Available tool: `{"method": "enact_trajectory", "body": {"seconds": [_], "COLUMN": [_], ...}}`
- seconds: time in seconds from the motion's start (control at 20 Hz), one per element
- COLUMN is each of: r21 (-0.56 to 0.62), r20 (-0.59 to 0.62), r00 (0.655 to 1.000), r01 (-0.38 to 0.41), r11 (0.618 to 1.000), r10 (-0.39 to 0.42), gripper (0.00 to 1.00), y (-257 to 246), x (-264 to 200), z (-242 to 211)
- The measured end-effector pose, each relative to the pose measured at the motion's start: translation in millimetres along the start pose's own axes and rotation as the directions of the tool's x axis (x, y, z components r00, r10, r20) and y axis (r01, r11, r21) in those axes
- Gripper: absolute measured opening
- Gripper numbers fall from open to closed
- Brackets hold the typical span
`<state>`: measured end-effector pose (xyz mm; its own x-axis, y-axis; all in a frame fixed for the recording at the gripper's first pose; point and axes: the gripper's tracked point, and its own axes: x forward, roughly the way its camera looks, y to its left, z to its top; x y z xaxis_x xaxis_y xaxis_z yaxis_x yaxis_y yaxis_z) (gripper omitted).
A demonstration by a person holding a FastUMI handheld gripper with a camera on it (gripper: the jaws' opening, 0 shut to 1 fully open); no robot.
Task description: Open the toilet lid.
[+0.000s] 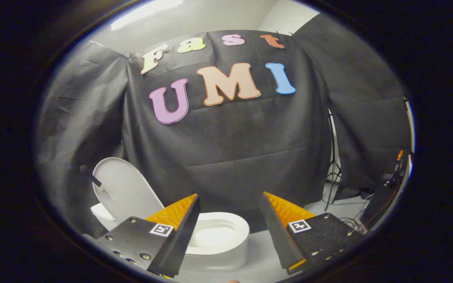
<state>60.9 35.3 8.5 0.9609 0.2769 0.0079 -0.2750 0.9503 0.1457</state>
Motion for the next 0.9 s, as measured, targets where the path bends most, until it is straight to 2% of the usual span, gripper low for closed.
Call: {"method": "enact_trajectory", "body": {"seconds": [0.9], "r21": [0.01], "r20": [-0.011], "r00": [1.0], "r01": [0.003], "r11": [1.0], "r10": [-0.003], "gripper": [0.91], "y": [-1.4], "x": [-3.7], "z": [-3.8]}}
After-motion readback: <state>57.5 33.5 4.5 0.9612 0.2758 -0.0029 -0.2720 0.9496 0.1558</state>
